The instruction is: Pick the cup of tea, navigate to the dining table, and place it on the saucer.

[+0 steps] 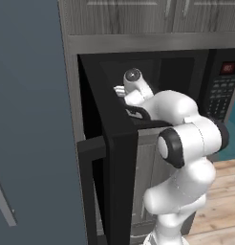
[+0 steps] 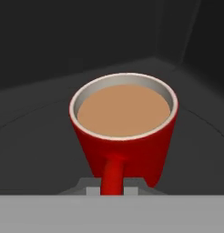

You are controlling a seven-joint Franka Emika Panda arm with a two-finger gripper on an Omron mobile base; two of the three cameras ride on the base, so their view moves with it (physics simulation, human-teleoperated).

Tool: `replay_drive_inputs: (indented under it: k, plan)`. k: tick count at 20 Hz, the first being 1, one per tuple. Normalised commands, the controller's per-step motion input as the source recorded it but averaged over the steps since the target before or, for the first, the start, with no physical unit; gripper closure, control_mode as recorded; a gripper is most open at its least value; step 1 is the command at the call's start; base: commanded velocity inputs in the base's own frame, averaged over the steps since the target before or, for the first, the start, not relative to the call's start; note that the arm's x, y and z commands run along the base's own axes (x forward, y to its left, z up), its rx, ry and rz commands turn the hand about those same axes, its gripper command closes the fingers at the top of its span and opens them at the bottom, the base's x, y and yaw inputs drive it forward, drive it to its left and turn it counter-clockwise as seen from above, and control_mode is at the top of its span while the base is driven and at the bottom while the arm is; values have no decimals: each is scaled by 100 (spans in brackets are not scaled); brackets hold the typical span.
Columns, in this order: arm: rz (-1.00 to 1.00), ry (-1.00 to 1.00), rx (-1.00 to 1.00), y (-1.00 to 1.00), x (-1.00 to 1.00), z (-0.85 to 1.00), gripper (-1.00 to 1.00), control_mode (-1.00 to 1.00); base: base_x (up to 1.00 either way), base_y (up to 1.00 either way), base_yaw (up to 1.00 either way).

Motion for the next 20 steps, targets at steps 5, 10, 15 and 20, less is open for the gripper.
replay_drive_inputs:
  k: [5,10,15,20]
  plan:
    - [0,-3,0,0,-100,0,100,-100,0,0,0]
    - [2,-5,2,-3,-100,31,100,-100,0,0,0]
    - [14,-2,3,-16,-100,98,100,-100,0,0,0]
    - [27,0,0,-1,-100,96,100,-100,0,0,0]
